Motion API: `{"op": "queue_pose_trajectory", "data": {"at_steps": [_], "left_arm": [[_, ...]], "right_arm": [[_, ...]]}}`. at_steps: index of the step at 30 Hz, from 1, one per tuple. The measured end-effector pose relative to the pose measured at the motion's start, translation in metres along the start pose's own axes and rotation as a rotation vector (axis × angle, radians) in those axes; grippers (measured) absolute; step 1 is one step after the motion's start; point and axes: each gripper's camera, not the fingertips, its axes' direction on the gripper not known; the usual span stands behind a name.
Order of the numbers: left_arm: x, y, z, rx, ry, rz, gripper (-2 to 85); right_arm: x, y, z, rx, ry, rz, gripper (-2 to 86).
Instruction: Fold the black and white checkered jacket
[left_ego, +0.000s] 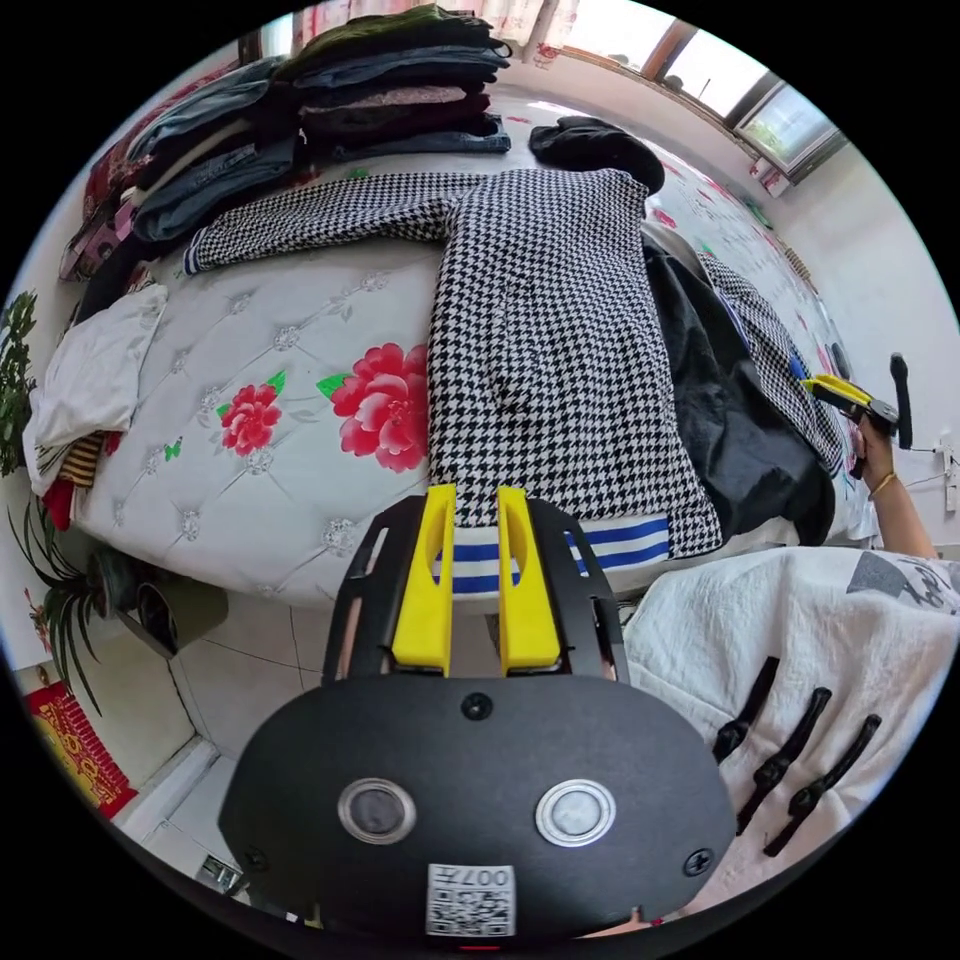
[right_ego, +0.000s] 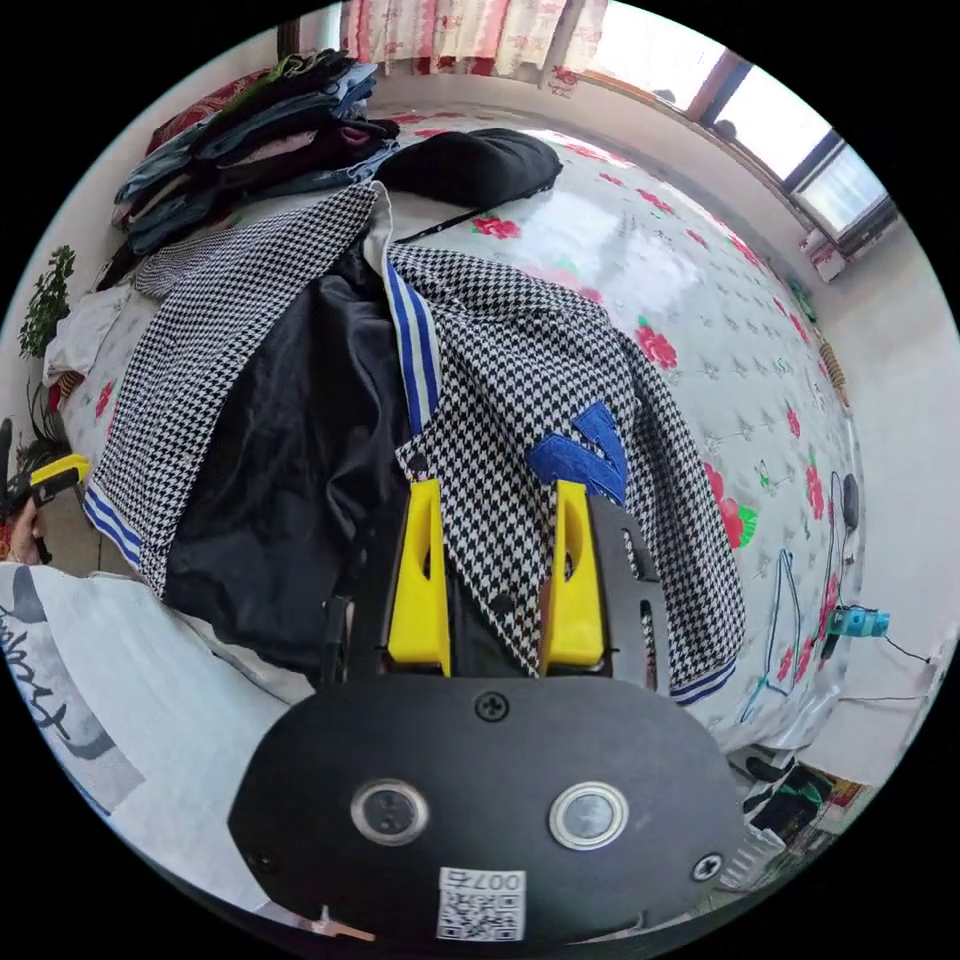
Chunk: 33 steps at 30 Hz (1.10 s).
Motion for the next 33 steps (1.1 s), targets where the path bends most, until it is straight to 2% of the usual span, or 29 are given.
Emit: {"op": "queue_pose_trajectory", "data": {"at_steps": [4, 7, 9, 14, 16, 19, 21, 22, 24, 27, 30, 33], "left_arm": [[0.038, -0.03, 0.016, -0.031, 0.015, 0.05, 6.1], [0.061, -0.048, 0.034, -0.076, 0.009, 0.064, 4.7], [0.07, -0.054, 0.038, -0.086, 0.004, 0.064, 3.7], [0.078, -0.059, 0.049, -0.1, 0.004, 0.02, 0.3], [0.083, -0.071, 0.055, -0.104, -0.013, 0.018, -0.3], [0.094, -0.09, 0.05, -0.074, -0.005, 0.012, -0.5], [0.101, -0.099, 0.043, -0.048, 0.013, 0.016, -0.5], [0.106, -0.101, 0.039, -0.033, 0.015, 0.024, -0.5], [0.113, -0.097, 0.036, -0.025, 0.017, 0.046, -0.5], [0.125, -0.084, 0.047, -0.068, 0.005, 0.095, -0.5], [0.134, -0.072, 0.057, -0.102, 0.021, 0.123, -0.6], [0.138, -0.068, 0.057, -0.101, 0.039, 0.145, -0.6]], "right_arm": [[0.006, -0.03, 0.061, -0.211, 0.024, -0.047, 8.7], [0.045, -0.045, 0.049, -0.187, -0.113, 0.065, 5.0], [0.071, -0.054, 0.021, -0.123, -0.179, 0.092, 3.3], [0.169, -0.094, -0.127, 0.324, -0.269, 0.231, 3.2], [0.189, -0.119, -0.149, 0.406, -0.266, 0.254, 4.6], [0.2, -0.169, -0.13, 0.338, -0.237, 0.266, 8.6], [0.2, -0.183, -0.113, 0.239, -0.334, 0.201, 11.4], [0.202, -0.177, -0.113, 0.225, -0.414, 0.173, 12.2], [0.204, -0.146, -0.124, 0.275, -0.449, 0.149, 12.6], [0.212, -0.061, -0.141, 0.331, -0.315, 0.163, 12.7], [0.241, 0.039, -0.139, 0.293, -0.261, 0.309, 13.1], [0.273, 0.136, -0.118, 0.241, -0.353, 0.542, 14.1]]}}
